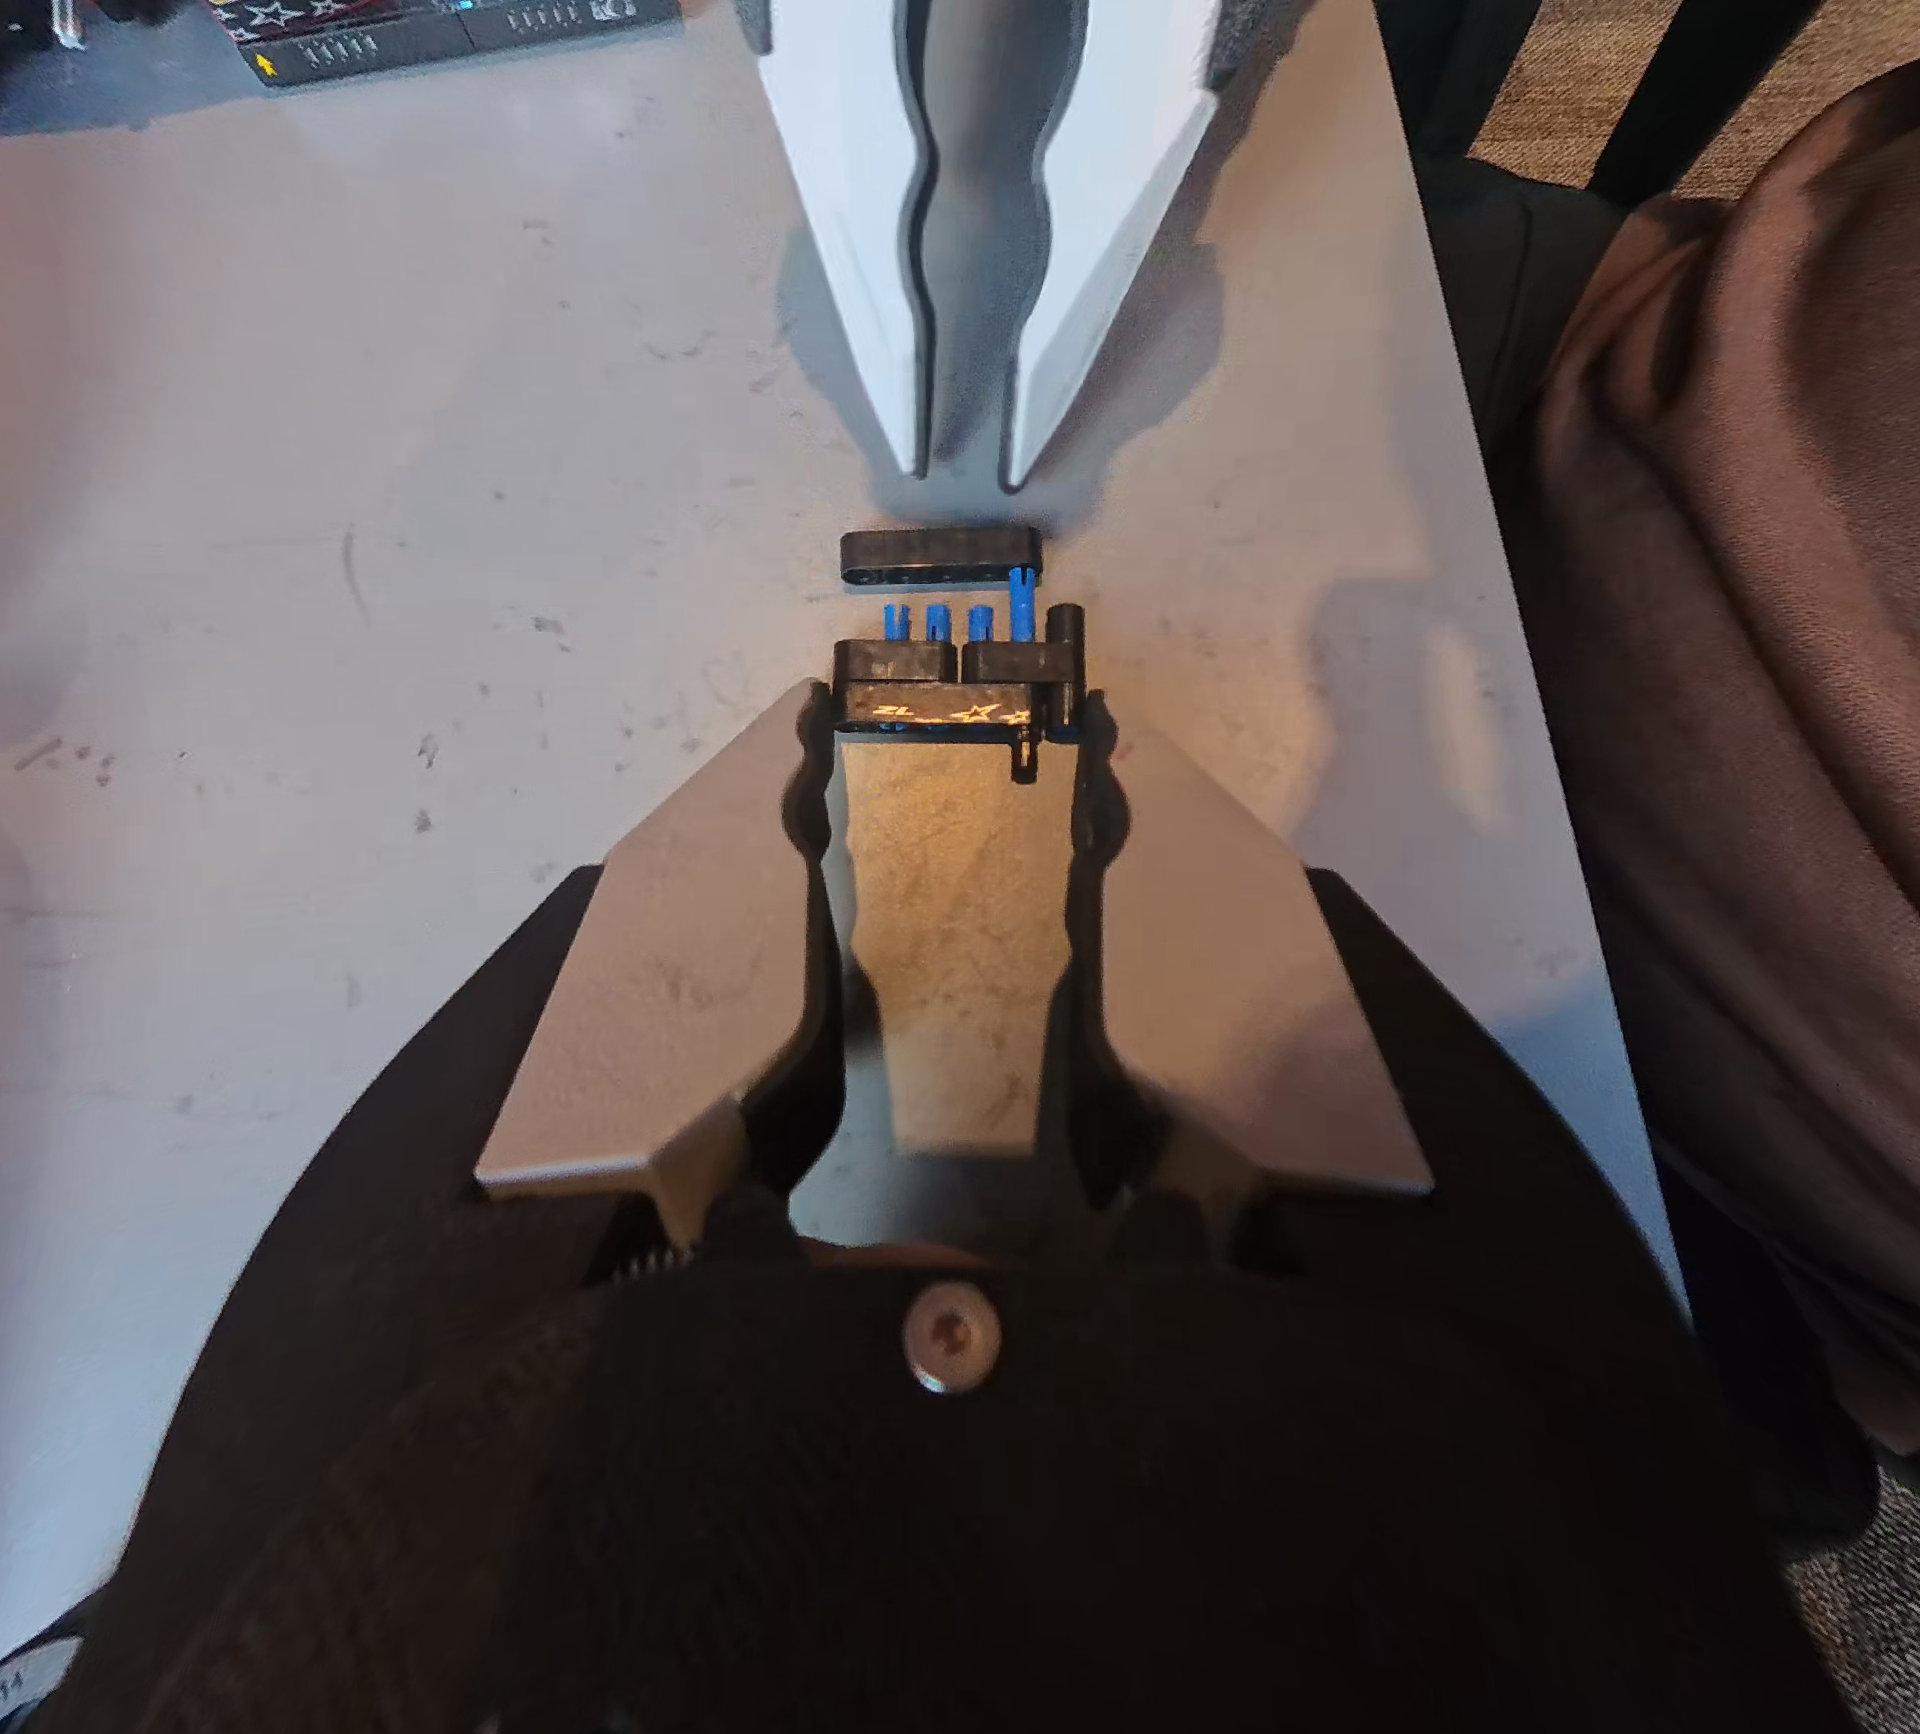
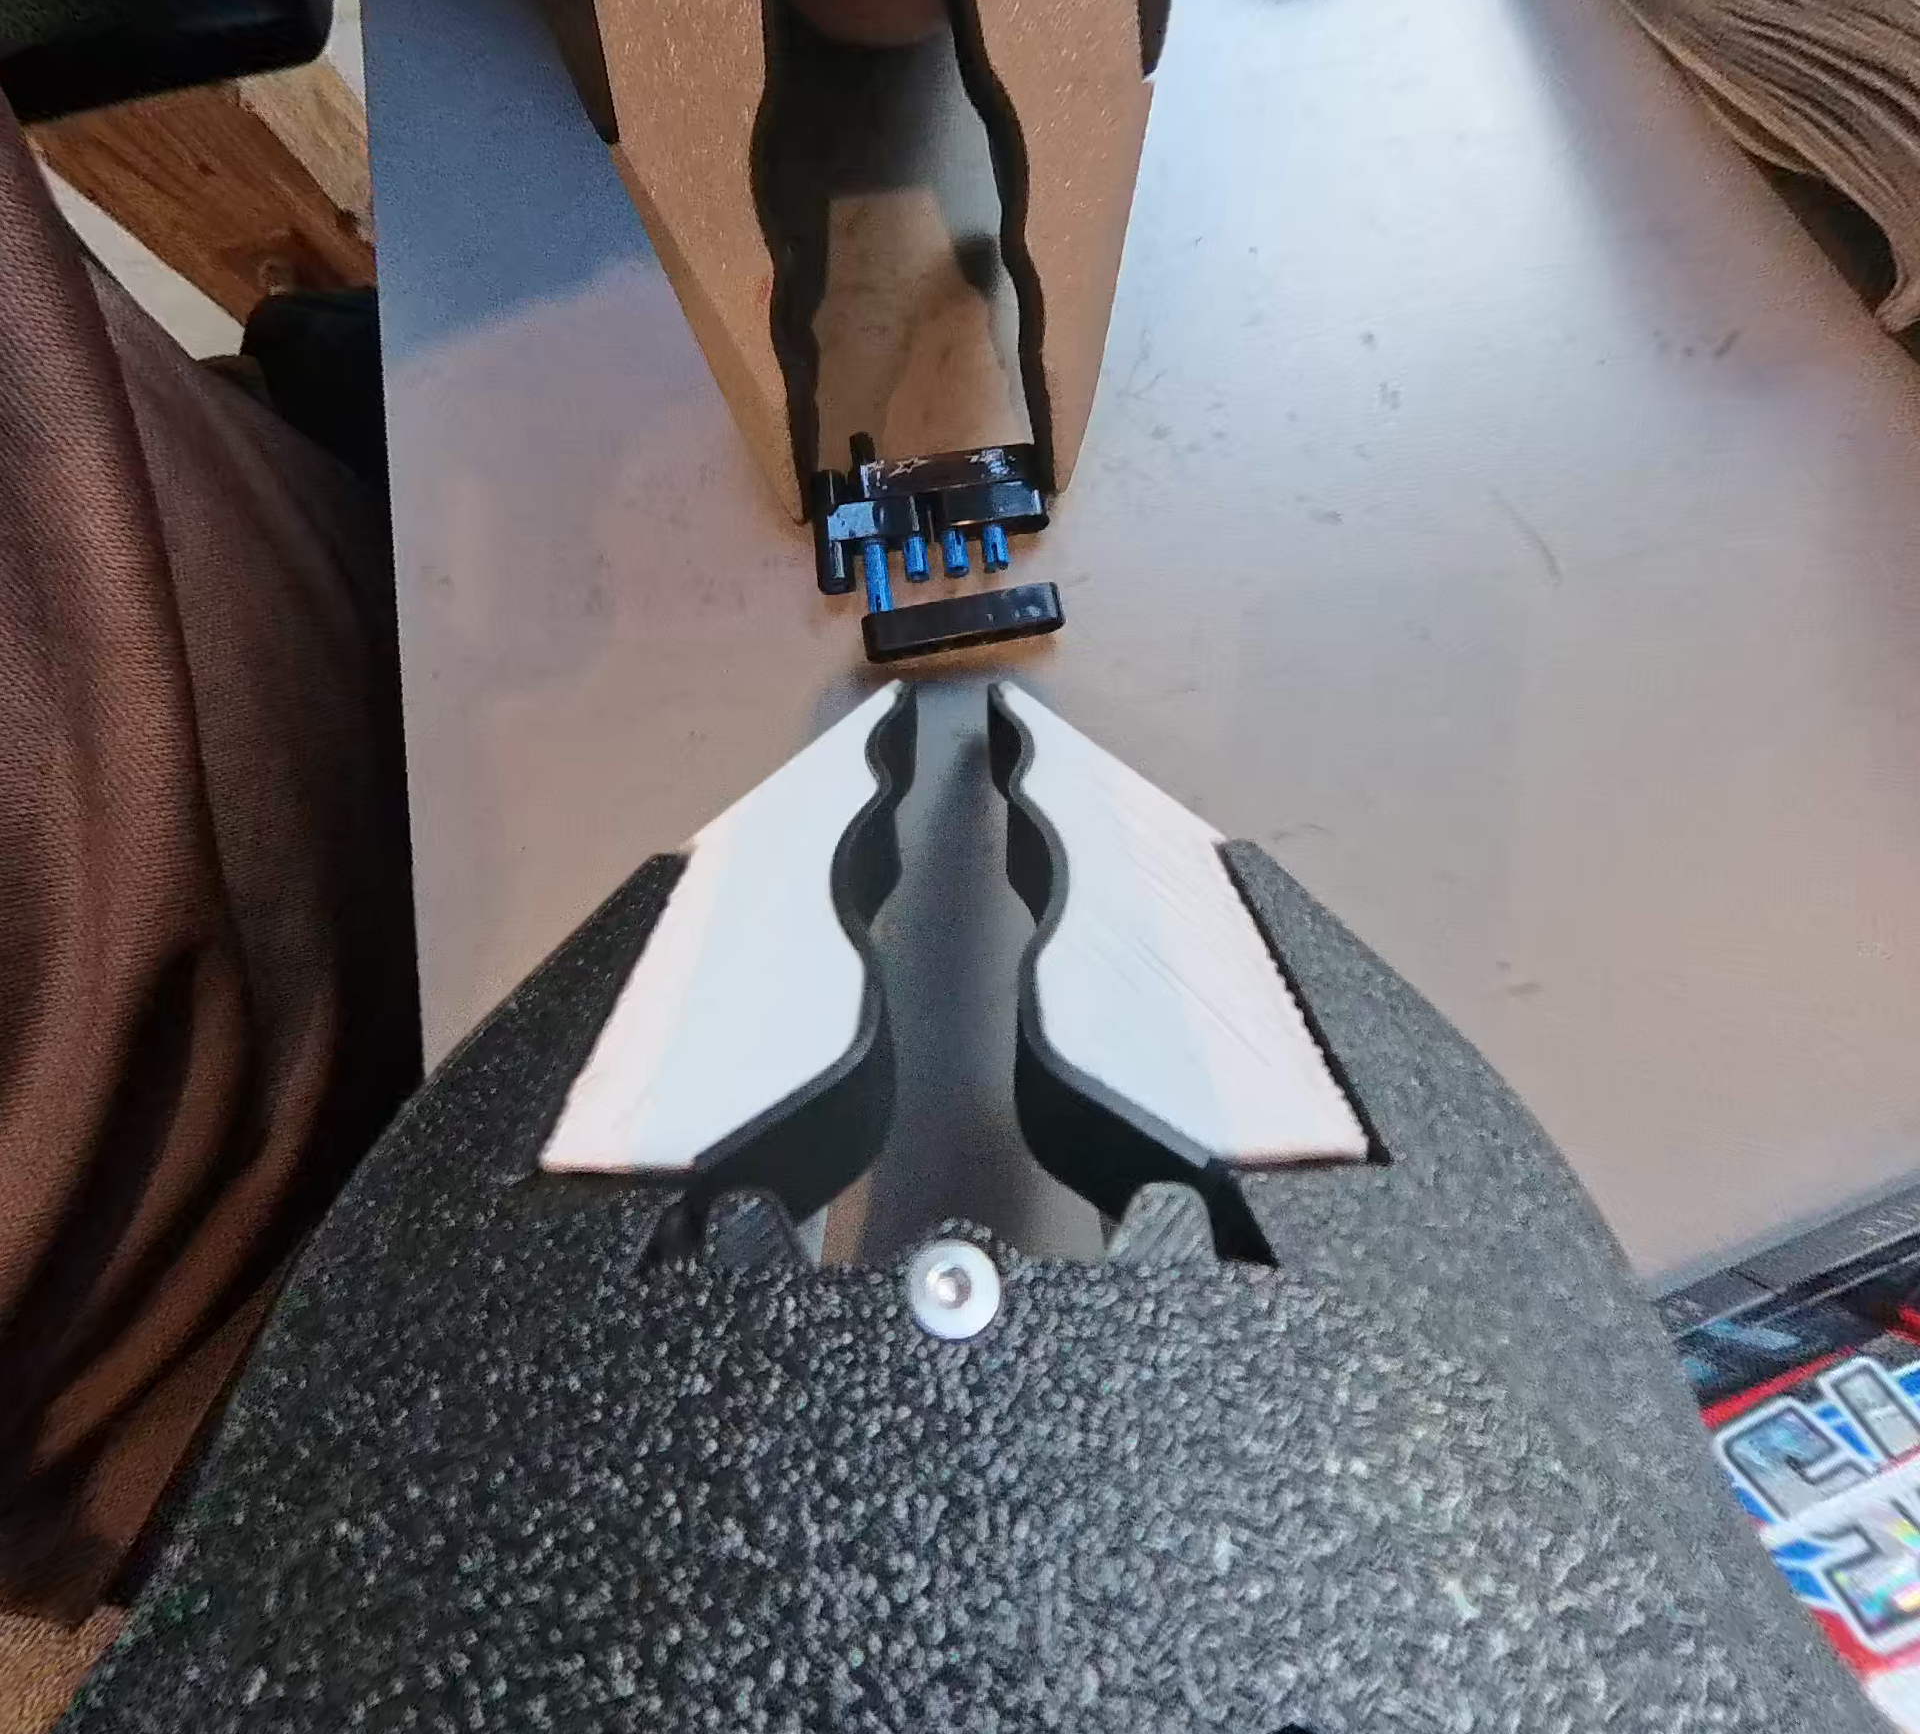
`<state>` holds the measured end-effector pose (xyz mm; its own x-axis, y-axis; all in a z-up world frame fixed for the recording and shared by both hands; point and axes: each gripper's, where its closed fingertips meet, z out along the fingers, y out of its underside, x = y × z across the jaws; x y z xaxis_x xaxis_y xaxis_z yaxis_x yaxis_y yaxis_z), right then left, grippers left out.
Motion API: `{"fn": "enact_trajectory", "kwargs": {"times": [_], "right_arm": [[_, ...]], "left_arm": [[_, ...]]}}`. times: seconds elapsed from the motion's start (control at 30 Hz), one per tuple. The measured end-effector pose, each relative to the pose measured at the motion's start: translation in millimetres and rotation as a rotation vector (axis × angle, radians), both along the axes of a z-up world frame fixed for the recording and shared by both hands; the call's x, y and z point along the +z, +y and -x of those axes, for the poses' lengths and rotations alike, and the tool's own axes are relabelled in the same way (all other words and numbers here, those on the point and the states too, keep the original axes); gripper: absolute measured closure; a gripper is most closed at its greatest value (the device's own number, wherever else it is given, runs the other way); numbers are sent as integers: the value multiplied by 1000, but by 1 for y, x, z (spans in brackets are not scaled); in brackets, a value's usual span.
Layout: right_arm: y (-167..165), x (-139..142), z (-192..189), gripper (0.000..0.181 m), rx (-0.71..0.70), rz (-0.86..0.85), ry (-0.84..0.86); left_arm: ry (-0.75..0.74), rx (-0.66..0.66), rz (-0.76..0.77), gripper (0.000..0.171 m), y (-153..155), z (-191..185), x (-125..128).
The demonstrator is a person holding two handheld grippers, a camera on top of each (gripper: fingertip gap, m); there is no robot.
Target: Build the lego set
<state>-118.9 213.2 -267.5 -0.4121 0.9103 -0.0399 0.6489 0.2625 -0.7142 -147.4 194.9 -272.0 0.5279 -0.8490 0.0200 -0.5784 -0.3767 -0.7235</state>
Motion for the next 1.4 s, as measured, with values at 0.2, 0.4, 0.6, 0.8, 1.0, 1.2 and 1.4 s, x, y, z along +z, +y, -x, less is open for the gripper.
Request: {"fn": "enact_trajectory", "kwargs": {"times": [0.2,0.4,0.6,0.8,1.0,1.2,1.4], "right_arm": [[-12,-5,4,180,50,10,-15],[-12,-5,4,180,39,41,-11],[-15,-5,5,181,71,63,-31],[-16,-5,8,181,19,56,-40],[-14,-5,7,181,-43,55,-14],[1,-4,8,168,-50,54,-50],[-6,-4,13,181,16,29,-29]], "left_arm": [[1,12,0,126,1,-1,0],[0,13,0,127,1,-1,0],[-2,6,6,127,0,-2,0],[6,26,-3,127,2,-3,0],[-6,31,7,127,2,-3,0],[-10,28,11,126,1,-3,0],[-12,19,13,126,0,-4,0]]}}
